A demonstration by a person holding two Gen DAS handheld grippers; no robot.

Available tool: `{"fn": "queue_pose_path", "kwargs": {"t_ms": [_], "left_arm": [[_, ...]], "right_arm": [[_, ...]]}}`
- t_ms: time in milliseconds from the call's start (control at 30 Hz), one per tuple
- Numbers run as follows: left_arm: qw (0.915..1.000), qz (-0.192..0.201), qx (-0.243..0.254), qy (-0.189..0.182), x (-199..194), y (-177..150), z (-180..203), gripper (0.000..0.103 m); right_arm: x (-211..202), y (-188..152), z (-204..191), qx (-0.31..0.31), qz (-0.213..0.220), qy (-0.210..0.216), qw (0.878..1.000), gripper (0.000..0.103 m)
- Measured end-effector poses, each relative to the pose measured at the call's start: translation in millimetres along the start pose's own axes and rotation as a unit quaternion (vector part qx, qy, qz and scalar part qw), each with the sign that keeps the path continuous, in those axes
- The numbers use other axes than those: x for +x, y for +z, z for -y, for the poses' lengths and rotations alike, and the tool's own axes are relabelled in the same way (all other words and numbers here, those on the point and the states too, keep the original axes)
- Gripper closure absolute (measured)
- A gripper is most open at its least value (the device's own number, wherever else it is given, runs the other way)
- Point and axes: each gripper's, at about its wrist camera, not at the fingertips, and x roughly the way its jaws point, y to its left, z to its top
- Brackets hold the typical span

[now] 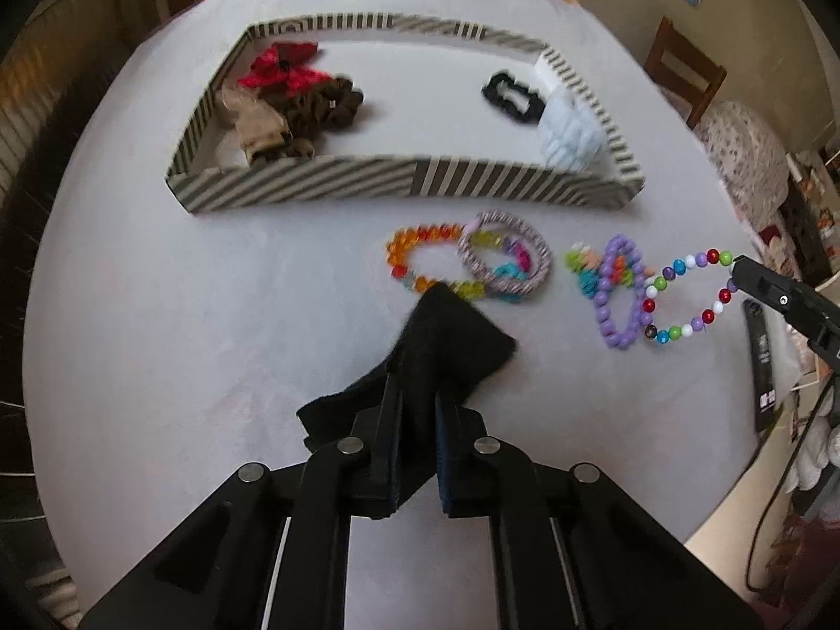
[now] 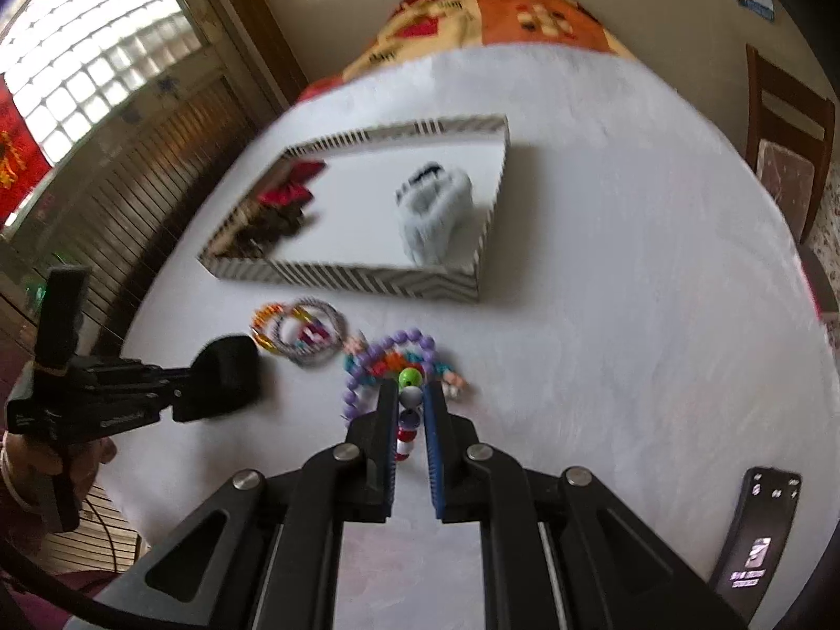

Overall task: Organize jewelry
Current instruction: 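Grasp the black cloth with the left tool while the right tool reaches for the beaded bracelet, then carry the black cloth into the tray with the left tool while the right tool carries the bead bracelet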

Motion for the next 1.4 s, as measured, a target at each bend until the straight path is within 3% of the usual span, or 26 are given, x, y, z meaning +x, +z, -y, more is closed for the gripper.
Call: {"fn": "queue_pose_path", "kwargs": {"t_ms": [267, 667, 1067, 1400], "left_arm": [[0.9986, 0.051, -0.014, -0.008, -39.8, 19.2, 4.5, 0.103], [0.9948, 0.095, -0.024, 0.027, -57.1, 63.4, 6.9, 0.103], [0.9937, 0.098, -0.011, 0.054, -42.5, 102.3, 15.1, 0.103], [0.9939, 0.088, -0.02, 0.064, -24.3, 140.0, -3.5, 0.103]], "right_arm": [[-22.8, 19.0, -8.9, -0.012, 0.032, 0.012, 0.999, 0.093], [-27.5, 39.7, -17.6, -0.026, 0.048, 0.018, 0.998, 0.093], [-11.5, 64.4, -17.7, -0.023, 0.046, 0.023, 0.998, 0.093], [12.3, 105.4, -21.6, -0.032, 0.048, 0.027, 0.998, 0.093]]}}
